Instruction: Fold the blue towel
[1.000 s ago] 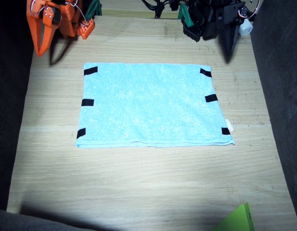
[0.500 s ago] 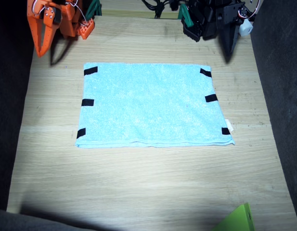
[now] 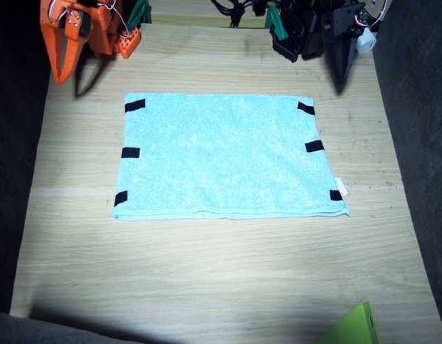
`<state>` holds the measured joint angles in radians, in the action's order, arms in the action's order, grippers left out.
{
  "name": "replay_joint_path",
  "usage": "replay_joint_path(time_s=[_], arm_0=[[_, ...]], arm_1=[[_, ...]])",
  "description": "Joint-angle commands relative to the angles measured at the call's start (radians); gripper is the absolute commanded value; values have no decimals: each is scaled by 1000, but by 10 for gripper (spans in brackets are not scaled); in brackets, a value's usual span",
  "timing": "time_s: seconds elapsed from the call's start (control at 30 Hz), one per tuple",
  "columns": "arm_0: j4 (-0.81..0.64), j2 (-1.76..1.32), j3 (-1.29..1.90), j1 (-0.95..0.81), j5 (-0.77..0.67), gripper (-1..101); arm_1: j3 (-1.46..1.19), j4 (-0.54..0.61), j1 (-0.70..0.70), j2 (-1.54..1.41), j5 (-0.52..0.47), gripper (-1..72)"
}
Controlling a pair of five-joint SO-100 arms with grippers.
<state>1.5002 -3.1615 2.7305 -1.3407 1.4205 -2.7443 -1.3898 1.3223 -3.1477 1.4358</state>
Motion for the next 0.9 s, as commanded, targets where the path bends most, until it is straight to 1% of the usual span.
replay_joint_path(time_s=[0.0, 0.13, 0.2, 0.23, 0.33, 0.4, 0.47, 0.53, 0.57, 0.63, 0.7, 0.77, 0.87], arm_0=[[5, -12, 3, 11, 9, -3], [-8, 2, 2, 12, 9, -4], [-48, 103, -23, -5, 18, -4], [-80, 206, -55, -12, 21, -4], [-195, 546, -179, -32, 26, -4], [-206, 712, -284, -31, 14, -4], [-210, 822, -364, -28, -25, -4], [-218, 893, -425, -61, -91, -4], [-224, 923, -453, -74, -97, -4], [-227, 996, -500, -83, -49, -4], [-236, 1074, -538, -91, -46, -4], [-242, 1157, -571, -92, -55, -3], [-261, 1267, -609, -69, -94, -3]], arm_1=[[-9, -17, 34, 0, 3, -1], [-9, -14, 41, 0, 41, -1], [-9, 9, 66, 18, 57, -1], [-6, 46, 72, 54, 63, -1], [87, 179, 97, 328, 87, -1], [242, 224, 97, 617, 120, -1], [425, 192, 92, 876, 150, -1], [551, 144, 106, 1015, 166, -1], [586, 132, 121, 1045, 172, -1], [630, 101, 167, 1078, 164, -1], [672, 55, 221, 1117, 121, -1], [735, -11, 272, 1170, 103, -1], [864, -104, 342, 1313, 163, -1]])
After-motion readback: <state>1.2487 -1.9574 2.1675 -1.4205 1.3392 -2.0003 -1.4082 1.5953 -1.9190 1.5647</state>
